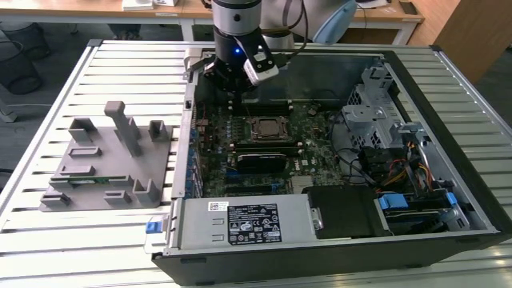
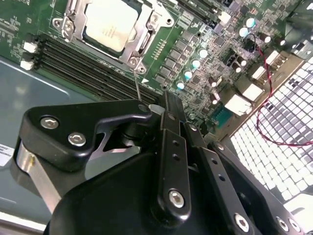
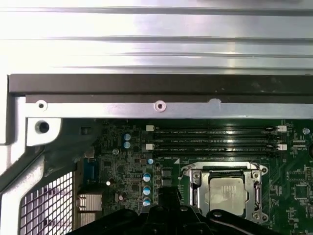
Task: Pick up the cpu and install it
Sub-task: 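Install the first cpu locking lever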
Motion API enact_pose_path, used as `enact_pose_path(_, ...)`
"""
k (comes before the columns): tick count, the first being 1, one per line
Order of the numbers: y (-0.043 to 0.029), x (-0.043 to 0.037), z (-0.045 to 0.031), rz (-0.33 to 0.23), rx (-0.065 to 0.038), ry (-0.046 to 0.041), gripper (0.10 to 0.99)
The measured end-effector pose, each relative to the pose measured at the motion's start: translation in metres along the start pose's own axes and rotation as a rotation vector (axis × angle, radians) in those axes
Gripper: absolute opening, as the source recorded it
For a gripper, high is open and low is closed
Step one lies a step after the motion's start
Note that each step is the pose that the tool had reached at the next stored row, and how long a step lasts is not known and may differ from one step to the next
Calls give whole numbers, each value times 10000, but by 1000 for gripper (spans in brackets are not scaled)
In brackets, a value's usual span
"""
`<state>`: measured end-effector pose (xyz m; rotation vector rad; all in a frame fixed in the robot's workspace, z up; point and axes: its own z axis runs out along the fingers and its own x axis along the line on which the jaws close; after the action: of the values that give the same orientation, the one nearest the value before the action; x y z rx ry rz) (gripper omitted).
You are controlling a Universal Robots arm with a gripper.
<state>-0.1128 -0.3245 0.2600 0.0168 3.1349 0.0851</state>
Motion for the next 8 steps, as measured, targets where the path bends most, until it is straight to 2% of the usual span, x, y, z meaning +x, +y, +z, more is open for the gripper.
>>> enact_pose_path(8, 77, 6, 26, 0, 0, 0, 106)
